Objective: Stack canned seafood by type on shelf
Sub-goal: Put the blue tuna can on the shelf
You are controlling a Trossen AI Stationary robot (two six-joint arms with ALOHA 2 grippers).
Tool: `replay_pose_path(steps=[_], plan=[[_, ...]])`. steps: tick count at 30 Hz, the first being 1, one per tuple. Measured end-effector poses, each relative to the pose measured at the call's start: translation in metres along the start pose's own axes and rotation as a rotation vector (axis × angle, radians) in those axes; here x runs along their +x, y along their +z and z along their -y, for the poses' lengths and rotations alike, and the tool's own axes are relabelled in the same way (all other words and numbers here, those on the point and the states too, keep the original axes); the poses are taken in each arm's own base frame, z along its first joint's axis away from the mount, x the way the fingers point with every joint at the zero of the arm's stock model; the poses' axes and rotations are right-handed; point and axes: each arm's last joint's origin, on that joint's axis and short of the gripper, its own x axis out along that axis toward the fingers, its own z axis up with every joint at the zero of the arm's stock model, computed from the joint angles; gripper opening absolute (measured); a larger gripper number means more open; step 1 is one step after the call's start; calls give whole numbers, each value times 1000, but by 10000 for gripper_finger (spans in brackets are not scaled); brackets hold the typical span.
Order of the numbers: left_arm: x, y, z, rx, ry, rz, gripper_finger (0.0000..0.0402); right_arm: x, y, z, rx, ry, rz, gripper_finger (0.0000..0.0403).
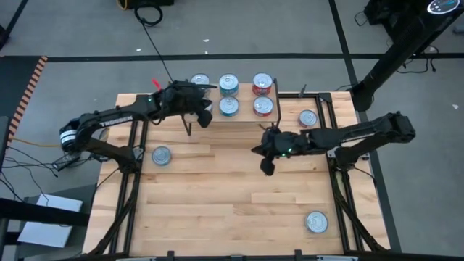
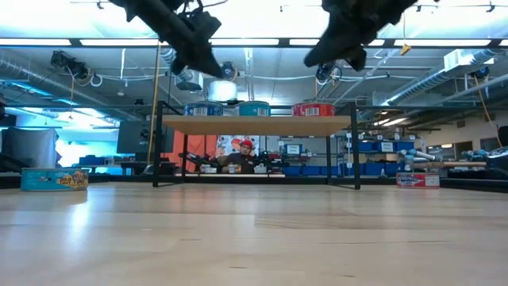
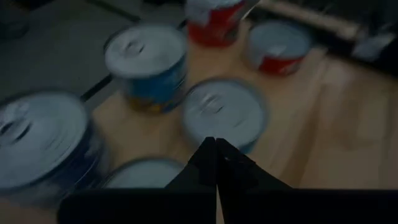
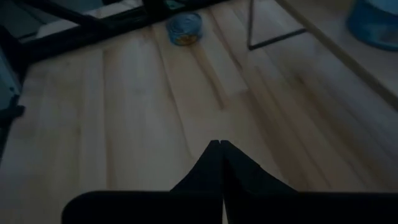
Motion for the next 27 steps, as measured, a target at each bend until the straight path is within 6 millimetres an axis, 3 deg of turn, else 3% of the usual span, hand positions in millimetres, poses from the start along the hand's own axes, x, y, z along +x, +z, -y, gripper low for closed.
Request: replay_pose_path(steps=[9, 27], plan=[[19, -17, -4, 7, 106, -152, 0, -28, -12, 33, 46, -21, 19, 1], [20, -24, -5, -77, 173, -205, 0, -79, -4, 73, 22, -78, 97, 3]])
